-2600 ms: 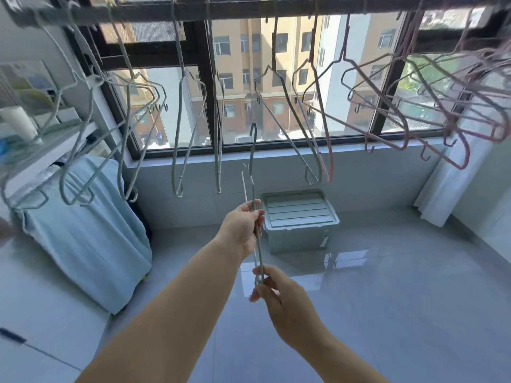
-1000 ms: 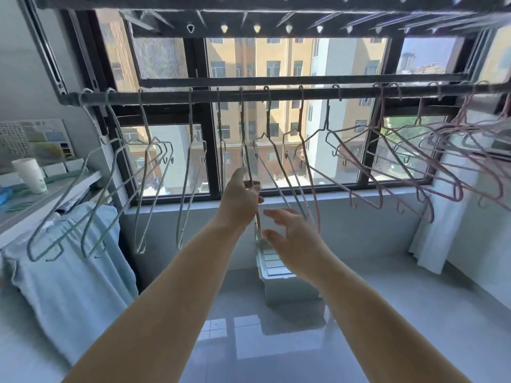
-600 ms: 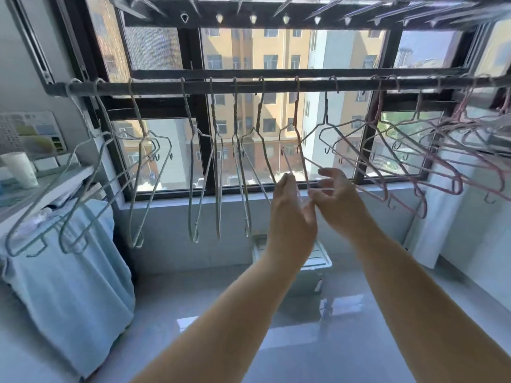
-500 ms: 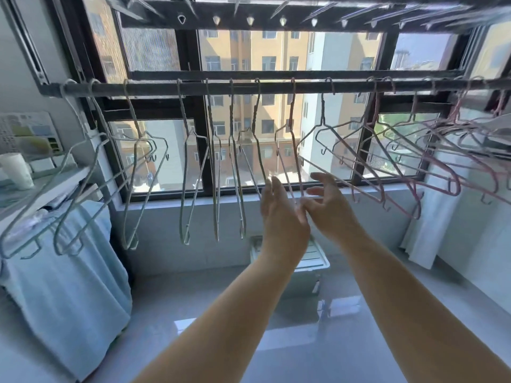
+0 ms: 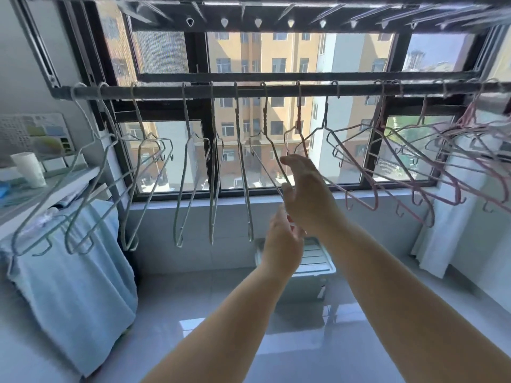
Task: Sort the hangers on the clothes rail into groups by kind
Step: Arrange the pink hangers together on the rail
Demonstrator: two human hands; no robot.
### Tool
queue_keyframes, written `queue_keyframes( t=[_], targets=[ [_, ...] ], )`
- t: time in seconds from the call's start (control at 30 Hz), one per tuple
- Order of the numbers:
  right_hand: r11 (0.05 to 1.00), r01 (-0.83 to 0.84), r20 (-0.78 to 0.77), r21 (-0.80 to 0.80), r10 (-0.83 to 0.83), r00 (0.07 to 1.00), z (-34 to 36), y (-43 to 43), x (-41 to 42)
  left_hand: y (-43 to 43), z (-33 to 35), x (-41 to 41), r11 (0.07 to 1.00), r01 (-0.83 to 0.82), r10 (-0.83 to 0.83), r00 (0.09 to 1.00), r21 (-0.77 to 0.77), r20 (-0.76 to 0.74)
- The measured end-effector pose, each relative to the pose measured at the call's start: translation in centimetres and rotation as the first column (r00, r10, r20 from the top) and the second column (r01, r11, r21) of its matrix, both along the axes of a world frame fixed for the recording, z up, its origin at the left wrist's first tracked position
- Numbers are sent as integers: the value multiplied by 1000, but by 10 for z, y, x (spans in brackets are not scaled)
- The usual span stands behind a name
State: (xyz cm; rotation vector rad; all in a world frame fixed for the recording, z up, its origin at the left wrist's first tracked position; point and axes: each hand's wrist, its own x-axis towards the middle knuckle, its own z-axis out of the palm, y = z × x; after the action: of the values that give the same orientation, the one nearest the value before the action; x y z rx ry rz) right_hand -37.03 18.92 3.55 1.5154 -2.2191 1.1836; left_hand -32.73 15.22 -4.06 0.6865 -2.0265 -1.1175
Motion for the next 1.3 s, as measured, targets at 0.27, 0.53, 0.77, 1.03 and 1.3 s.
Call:
queue_keyframes(
  t=[0.27,0.53,0.77,1.03,1.3],
  targets=[
    [904,53,205,424,-152,967,12,-40,-12,-3,1,-3,998,-45,46,999,-47,26],
    [999,25,657,32,-40,753,2,-51,-22,-9,-10,6,992,8,-22,994,-125,-108],
    [997,11,770,-74,50,637,6,-53,-25,-10,-10,2,993,-11,-10,985,-119,-173],
    [998,-1,746,-56,42,665,4,-54,-20,-9,-15,10,994,-73,54,972,-76,-228],
    [994,50,163,-96,-34,986,22,4,-28,12,-13,15,948,-315,299,933,-49,-201]
  ],
)
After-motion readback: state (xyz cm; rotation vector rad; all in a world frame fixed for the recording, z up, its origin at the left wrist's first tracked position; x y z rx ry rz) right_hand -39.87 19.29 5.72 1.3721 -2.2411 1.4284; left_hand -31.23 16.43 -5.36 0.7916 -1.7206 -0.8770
